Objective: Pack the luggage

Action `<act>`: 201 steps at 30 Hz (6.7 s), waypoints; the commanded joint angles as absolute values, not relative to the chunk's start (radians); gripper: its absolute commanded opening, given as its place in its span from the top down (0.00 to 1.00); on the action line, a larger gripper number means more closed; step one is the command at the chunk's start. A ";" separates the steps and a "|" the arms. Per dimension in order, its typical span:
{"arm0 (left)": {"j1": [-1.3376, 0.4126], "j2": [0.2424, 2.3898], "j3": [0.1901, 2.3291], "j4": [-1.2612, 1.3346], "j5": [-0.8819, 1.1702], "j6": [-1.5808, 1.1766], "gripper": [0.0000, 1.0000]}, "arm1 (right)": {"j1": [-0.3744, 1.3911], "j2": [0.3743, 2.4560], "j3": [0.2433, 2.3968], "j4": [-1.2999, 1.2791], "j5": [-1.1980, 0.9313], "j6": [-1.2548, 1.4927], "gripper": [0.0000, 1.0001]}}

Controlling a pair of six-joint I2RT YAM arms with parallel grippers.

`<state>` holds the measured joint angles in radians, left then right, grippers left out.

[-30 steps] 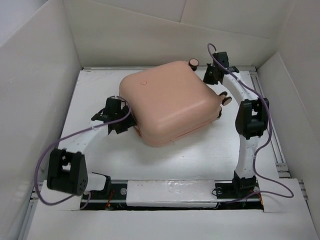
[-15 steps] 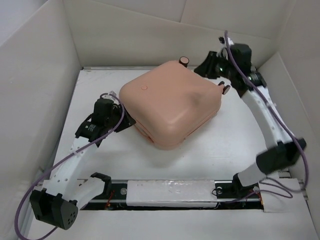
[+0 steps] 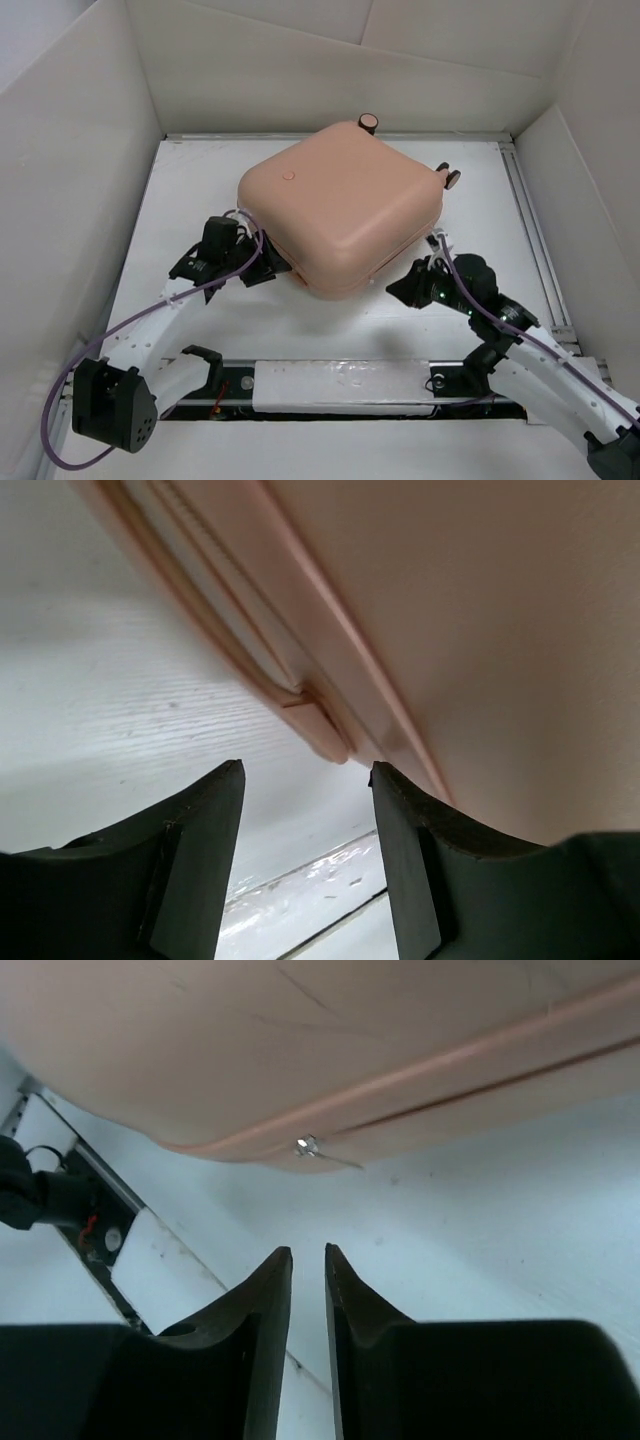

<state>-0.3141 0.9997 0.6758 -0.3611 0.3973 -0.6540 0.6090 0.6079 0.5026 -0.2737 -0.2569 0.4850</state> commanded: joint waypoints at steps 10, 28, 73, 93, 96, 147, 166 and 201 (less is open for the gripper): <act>-0.316 0.994 0.540 -0.097 0.463 -0.796 0.56 | 0.669 0.706 0.318 0.222 -0.252 0.466 0.51; -0.316 0.894 0.229 0.391 0.448 -0.824 0.54 | 0.701 0.940 0.202 0.655 -0.200 0.388 0.48; -0.319 1.278 0.199 0.953 0.541 -0.838 1.00 | 0.750 0.888 0.133 0.719 0.033 0.405 0.86; -0.394 1.276 0.209 1.035 0.490 -0.905 1.00 | 1.446 1.070 0.440 0.179 0.491 0.782 1.00; -0.472 1.266 0.209 1.048 0.440 -0.926 1.00 | 1.479 1.268 0.604 0.080 0.619 0.871 1.00; -0.422 0.923 0.356 0.333 0.042 -0.709 0.45 | 0.686 0.610 0.478 -0.436 0.674 0.964 1.00; -0.465 1.163 0.261 0.687 0.239 -0.768 1.00 | 0.209 1.234 0.699 0.210 -0.096 0.459 1.00; -0.221 0.920 0.693 0.140 0.149 -0.748 0.34 | 0.894 0.773 0.307 0.373 0.277 0.499 0.56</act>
<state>-0.3088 0.8005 0.6369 0.2455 0.1276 -0.7666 0.8757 0.7269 0.2790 0.1364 0.1539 0.4942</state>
